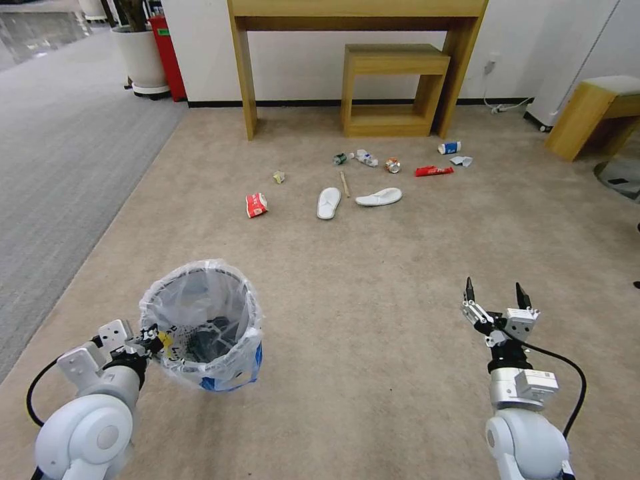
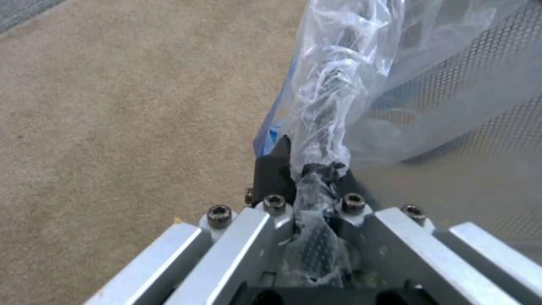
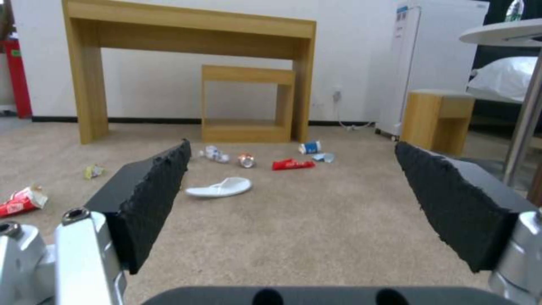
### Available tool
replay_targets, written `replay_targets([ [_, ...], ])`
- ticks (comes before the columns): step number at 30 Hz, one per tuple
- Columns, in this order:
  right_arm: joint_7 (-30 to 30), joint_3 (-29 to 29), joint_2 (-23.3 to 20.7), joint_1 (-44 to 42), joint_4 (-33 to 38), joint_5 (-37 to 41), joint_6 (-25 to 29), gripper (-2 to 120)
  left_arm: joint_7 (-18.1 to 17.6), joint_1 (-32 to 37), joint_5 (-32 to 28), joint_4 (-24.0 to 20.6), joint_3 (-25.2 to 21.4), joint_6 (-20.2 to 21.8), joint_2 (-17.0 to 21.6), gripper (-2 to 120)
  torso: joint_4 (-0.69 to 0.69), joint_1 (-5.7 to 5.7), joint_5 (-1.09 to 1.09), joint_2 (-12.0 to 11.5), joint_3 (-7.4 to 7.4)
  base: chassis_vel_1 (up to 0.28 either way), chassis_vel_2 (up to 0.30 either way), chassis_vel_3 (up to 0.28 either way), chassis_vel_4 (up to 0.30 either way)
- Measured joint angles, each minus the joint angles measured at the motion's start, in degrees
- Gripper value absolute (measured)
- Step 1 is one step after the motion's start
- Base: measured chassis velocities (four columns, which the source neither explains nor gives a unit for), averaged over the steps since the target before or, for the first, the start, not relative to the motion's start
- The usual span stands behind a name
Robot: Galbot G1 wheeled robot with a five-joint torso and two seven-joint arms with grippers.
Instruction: Pick up the trash bin and place the garbage on the floor into it.
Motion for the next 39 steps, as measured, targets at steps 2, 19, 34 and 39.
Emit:
replay_targets([
  [2, 0.0, 0.0, 0.01, 0.05, -0.13, -0.16, 0.24, 92, 0.0, 0.03, 0.05, 0.0, 0.0, 0.0, -0.06, 1, 0.0, 0.0, 0.0, 0.0, 0.0, 0.0, 0.0, 0.0, 0.0],
  [19, -0.05, -0.1, -0.12, 0.24, -0.45, -0.27, 1.33, 90, -0.01, 0.1, 0.29, -0.23, 0.09, -0.25, -0.37, 1, 0.0, 0.0, 0.0, 0.0, 0.0, 0.022, 0.027, -0.021, -0.026],
  [34, -0.74, -0.08, -0.07, 0.32, -0.79, -0.32, 1.91, 85, -0.08, -0.06, 0.58, 0.21, 0.27, -0.55, -0.38, 1, 0.0, 0.01, -0.01, -0.01, 0.01, 0.234, 0.224, -0.224, -0.228],
  [39, -0.8, -0.08, -0.06, 0.49, -1.01, -0.34, 2.01, 85, -0.08, -0.2, 0.62, 0.54, 0.39, -0.58, -0.42, 1, 0.0, 0.0, -0.02, -0.01, 0.0, 0.266, 0.264, -0.267, -0.271],
])
